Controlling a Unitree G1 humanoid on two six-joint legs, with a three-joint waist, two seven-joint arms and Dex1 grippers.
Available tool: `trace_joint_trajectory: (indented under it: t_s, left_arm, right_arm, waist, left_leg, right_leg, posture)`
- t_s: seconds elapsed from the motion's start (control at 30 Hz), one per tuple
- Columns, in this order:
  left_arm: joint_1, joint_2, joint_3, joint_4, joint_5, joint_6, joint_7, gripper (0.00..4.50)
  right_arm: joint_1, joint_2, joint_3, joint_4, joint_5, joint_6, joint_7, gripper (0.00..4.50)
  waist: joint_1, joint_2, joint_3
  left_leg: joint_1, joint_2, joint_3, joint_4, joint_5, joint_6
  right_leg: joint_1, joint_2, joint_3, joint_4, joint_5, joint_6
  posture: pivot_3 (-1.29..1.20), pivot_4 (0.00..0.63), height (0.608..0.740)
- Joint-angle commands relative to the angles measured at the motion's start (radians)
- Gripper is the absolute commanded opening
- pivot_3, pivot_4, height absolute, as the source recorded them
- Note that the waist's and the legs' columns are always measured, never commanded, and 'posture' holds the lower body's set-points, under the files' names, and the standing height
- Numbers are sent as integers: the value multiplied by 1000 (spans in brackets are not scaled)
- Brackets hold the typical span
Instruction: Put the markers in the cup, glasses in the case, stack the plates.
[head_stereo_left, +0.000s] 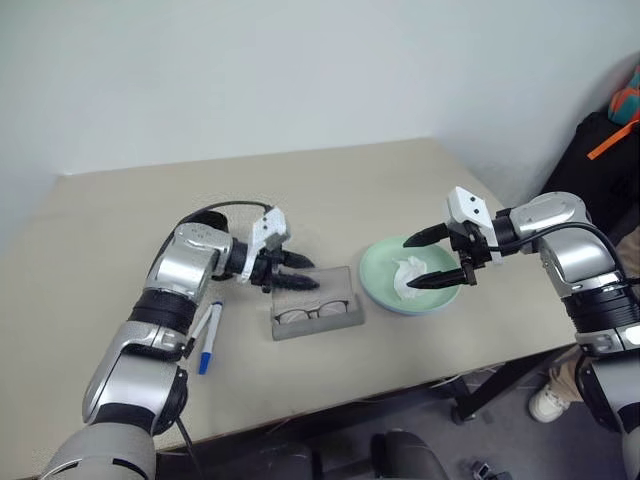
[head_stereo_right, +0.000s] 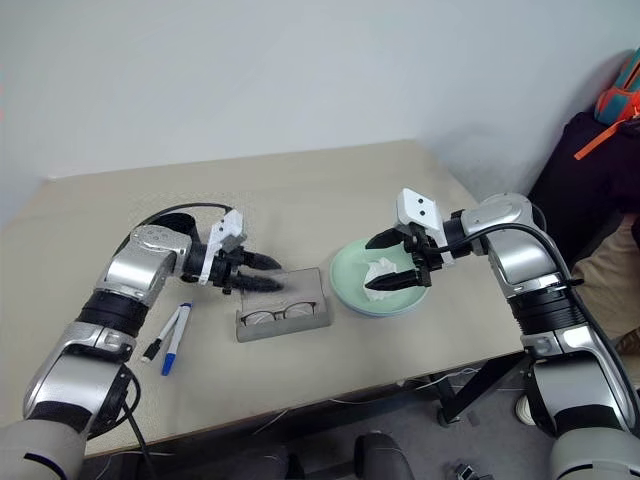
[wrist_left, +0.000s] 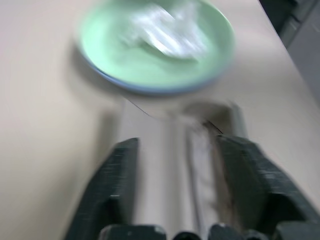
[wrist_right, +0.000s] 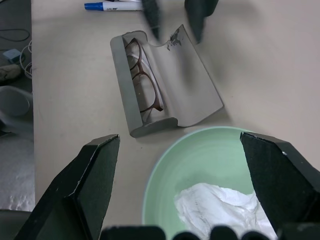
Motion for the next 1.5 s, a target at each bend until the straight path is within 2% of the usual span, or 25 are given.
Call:
trace_joint_trajectory:
  t_s: [0.03,0.13,0.17,0.4,0.67,1.07,1.3,1.5]
  left_arm:
    - [-30,-13,33,33,17,-52,75,1170]
    - [-34,-31,31,82,53,-94,156,142]
    - [-34,-35,27,96,67,-106,176,25]
    - [-26,-72,5,168,140,-163,279,25]
    - [8,-64,-42,125,188,-159,220,25]
    - [141,29,-88,-266,146,18,29,25]
    - [214,67,-93,-496,112,107,20,25]
    - [274,88,-107,-607,107,145,40,25]
  right_arm:
    - [-29,-1,-19,-4,9,-13,1,4182]
    - [-29,-3,-21,-7,10,-12,2,4182]
    - [-28,-4,-21,-8,10,-12,1,4182]
    - [-20,-6,-26,-17,12,-10,-6,4182]
    - [-14,-8,-30,-33,17,-1,-12,4182]
    - [-17,-6,-28,-33,17,-2,-15,4182]
    - [-19,-5,-26,-30,16,-5,-13,4182]
    - [-25,-3,-25,-25,14,-8,-13,4182]
  waist:
    - [-1,0,0]
    - [0,0,0]
    - [0,0,0]
    - [1,0,0]
    - [0,0,0]
    - [0,0,-1]
    - [0,0,0]
    - [-1,0,0]
  left_leg:
    - [0,0,0,0,0,0]
    - [0,0,0,0,0,0]
    - [0,0,0,0,0,0]
    - [0,0,0,0,0,0]
    - [0,0,0,0,0,0]
    - [1,0,0,0,0,0]
    - [0,0,0,1,0,0]
    - [1,0,0,0,0,0]
  right_leg:
    - [0,0,0,0,0,0]
    - [0,0,0,0,0,0]
    - [0,0,0,0,0,0]
    - [0,0,0,0,1,1]
    - [0,0,0,0,1,1]
    - [0,0,0,1,1,1]
    - [0,0,1,0,1,1]
    - [0,0,1,1,0,0]
  posture:
    - [0,0,738]
    - [0,0,738]
    - [0,0,738]
    - [0,0,738]
    - [0,0,738]
    - [0,0,738]
    - [0,0,738]
    - [0,0,738]
